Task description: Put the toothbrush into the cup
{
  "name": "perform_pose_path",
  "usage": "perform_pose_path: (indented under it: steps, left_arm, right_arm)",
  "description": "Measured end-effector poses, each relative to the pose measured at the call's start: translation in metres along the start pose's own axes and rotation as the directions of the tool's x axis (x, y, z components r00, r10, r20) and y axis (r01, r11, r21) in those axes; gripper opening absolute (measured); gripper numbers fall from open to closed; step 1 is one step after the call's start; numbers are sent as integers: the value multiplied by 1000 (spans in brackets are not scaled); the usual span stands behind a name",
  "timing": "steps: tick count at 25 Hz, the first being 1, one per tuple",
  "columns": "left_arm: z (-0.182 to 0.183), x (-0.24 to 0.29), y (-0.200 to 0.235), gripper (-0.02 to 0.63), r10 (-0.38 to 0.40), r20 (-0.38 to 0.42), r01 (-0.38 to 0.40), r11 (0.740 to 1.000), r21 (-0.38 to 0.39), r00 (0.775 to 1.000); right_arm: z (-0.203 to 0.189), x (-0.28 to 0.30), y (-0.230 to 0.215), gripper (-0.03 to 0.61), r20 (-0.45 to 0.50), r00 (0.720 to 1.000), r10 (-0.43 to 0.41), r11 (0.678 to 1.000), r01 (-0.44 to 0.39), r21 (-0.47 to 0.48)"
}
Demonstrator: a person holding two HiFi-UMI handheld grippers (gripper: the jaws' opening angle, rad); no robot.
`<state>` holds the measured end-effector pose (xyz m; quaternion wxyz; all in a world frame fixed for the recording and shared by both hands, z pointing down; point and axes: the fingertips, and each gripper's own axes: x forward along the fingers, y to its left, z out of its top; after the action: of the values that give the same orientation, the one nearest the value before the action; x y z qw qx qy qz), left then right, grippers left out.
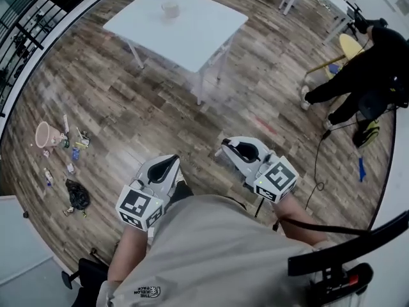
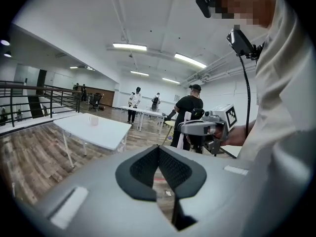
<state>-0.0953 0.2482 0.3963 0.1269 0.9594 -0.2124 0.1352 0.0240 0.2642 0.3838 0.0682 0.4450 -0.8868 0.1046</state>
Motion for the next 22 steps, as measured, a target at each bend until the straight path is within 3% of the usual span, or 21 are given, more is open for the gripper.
perform_pose_path:
  steps: [9,15,22]
  left_arm:
    - [26,-24,123,2,-26,40,26,1000,2,999]
    - [28,-48,184,2,64,84,-60,997,-50,994]
    - [34,-47,242,2,142,78,-135,987,-87,987]
  right_arm:
    - [54,132,-20,22,9,1000,-12,998,13,-55]
    - [74,207,-15,21,-19,997,70,992,-72,-100]
    - [94,273,-55,21,6,994,113,989,-112,-100]
